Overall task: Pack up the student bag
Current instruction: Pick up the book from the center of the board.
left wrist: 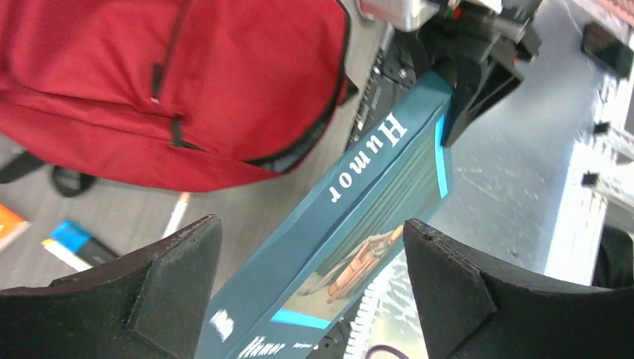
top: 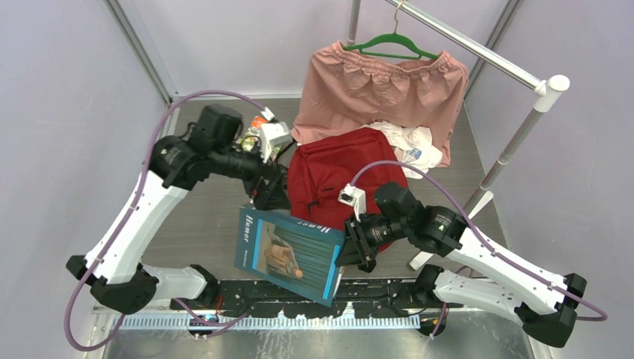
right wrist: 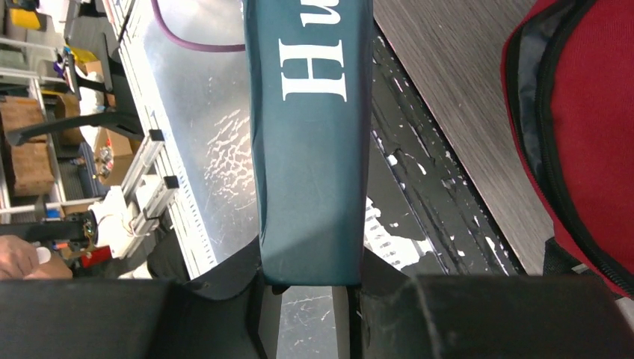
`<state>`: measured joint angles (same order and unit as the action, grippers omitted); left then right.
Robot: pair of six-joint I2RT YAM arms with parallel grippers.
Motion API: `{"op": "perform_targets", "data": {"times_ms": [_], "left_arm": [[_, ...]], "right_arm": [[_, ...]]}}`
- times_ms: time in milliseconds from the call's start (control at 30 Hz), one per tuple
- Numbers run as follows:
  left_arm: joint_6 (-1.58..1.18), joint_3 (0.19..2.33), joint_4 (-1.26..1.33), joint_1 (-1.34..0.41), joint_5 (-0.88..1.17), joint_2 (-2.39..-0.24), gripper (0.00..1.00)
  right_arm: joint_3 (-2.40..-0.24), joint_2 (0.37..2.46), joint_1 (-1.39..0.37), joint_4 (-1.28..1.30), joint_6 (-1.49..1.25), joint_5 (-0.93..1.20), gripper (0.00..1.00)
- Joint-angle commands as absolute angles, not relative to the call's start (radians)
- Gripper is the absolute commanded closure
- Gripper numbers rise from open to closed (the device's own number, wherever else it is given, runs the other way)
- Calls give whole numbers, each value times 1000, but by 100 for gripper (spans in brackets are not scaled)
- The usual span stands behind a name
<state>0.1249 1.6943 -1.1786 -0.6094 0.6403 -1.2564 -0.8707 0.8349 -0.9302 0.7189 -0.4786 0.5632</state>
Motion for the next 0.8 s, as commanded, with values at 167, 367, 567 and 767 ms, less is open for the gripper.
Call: {"op": "perform_targets", "data": {"times_ms": [167,367,567,767], "left_arm": [[128,1527,-1159,-716,806,-1233,8],[122,1470,-1183,-734,835,-1250,10],[121,1451,-1199,-755,869,-1267,27],[109,1439,-1198,-755,848,-1248,51]], "right_arm": [[-991,824,-953,660,-367,597,99],[-998,801,-954,634,-341,661,99],[-1028,804,-953,684,-308,574,99],[-1055,809,-953,724,-290,413,96]]}}
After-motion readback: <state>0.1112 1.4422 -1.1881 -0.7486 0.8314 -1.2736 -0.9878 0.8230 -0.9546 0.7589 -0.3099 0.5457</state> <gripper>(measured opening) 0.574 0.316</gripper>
